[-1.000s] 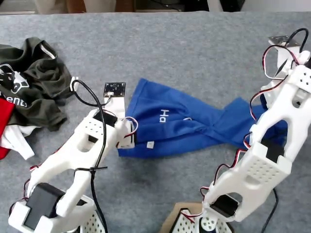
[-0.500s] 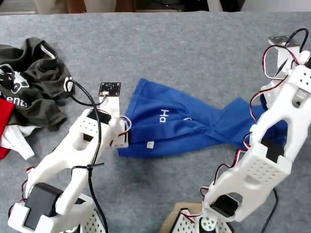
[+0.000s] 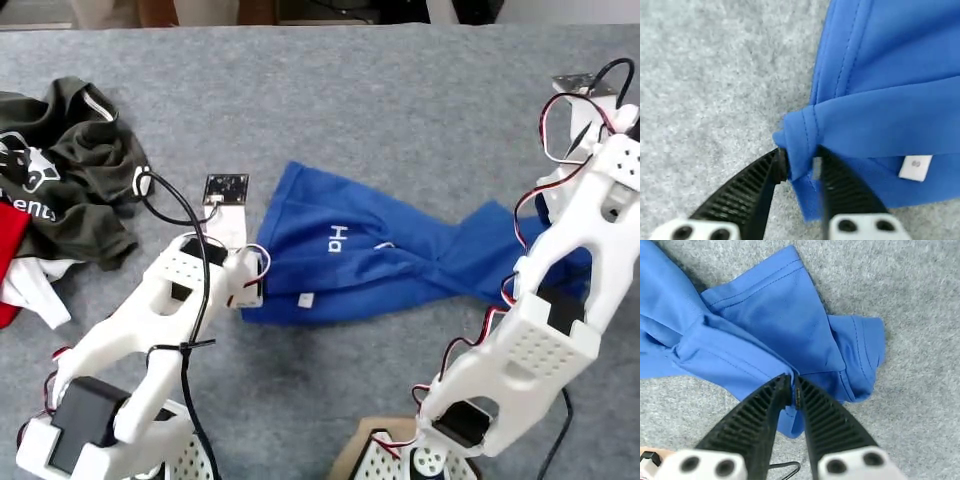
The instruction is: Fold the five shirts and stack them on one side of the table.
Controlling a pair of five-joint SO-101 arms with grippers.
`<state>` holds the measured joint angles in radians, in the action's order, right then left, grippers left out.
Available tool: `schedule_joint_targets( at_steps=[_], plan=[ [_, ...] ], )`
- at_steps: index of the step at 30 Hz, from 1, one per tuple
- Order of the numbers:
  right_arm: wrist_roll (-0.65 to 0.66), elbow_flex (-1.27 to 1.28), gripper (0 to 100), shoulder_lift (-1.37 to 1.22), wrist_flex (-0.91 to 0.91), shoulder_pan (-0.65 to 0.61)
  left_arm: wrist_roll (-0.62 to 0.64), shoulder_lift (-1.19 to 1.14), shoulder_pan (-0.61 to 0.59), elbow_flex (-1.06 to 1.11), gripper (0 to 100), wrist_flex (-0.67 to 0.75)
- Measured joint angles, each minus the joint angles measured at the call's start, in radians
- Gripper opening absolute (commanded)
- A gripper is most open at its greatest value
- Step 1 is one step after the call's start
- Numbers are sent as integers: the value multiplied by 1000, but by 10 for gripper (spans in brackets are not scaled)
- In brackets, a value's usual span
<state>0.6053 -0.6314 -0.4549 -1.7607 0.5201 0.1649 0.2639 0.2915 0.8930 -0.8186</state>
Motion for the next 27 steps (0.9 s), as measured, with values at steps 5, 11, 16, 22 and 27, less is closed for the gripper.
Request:
schedule_joint_targets(
  at_steps=[5,11,16,22,27],
  plan=[
    [0,0,5,0,0,0,2,0,0,-5,19,0],
    [0,0,5,0,0,0,2,0,0,-120,19,-92],
    [0,2,5,23,0,-11,0,0,0,-276,19,-224],
    [0,-41,5,233,0,-72,-2,0,0,-577,19,-411],
    [-58,-193,5,414,2,-86,-35,0,-26,-878,19,-563]
  ],
)
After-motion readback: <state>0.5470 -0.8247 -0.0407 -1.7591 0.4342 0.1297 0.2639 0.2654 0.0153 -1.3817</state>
